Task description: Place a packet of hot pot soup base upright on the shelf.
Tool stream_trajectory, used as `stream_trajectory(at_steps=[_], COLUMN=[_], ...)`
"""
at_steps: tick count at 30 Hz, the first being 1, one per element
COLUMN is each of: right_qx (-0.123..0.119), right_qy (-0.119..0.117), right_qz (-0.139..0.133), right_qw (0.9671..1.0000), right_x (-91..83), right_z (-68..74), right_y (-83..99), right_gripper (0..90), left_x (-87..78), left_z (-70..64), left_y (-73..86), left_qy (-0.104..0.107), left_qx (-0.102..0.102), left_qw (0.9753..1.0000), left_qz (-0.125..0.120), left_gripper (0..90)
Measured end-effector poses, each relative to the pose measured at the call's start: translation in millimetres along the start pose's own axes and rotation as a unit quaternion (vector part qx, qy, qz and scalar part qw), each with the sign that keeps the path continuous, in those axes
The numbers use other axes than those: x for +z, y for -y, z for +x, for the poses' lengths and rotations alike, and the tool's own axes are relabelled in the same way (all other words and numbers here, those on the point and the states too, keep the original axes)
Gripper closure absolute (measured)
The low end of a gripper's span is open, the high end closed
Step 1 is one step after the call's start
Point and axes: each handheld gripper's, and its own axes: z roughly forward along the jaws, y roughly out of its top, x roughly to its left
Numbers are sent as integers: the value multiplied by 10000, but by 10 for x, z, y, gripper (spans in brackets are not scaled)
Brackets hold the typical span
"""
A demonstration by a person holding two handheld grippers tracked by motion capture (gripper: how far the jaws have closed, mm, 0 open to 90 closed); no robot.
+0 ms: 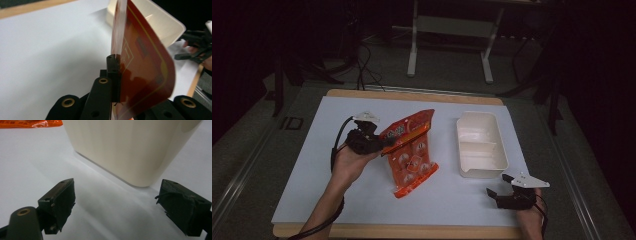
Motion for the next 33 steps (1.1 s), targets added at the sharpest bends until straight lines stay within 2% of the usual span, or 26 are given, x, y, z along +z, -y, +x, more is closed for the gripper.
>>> stream_trajectory(at_steps=[7,17,20,25,33], right_qx=[-1,-8,-7,-8,-14], right_qy=[-7,-23,-28,-47,-55], right_qz=[-11,-6,-7,-10,-8], right_qw=[10000,10000,10000,10000,10000], right_x=[-2,-2,-4,-5,-4], right_z=[-1,-4,-3,-6,-6], right_y=[1,0,0,0,0], right_gripper=[140,140,140,140,140], left_x=[34,99,127,158,166], left_z=[-168,-281,-301,-321,-299], left_y=[-188,-426,-490,-573,-686], left_qy=[197,374,502,467,458], left_qx=[169,261,214,209,83], left_qw=[9996,9988,9982,9982,9978], left_qz=[-103,-190,-257,-312,-465], left_gripper=[900,900,900,900,900])
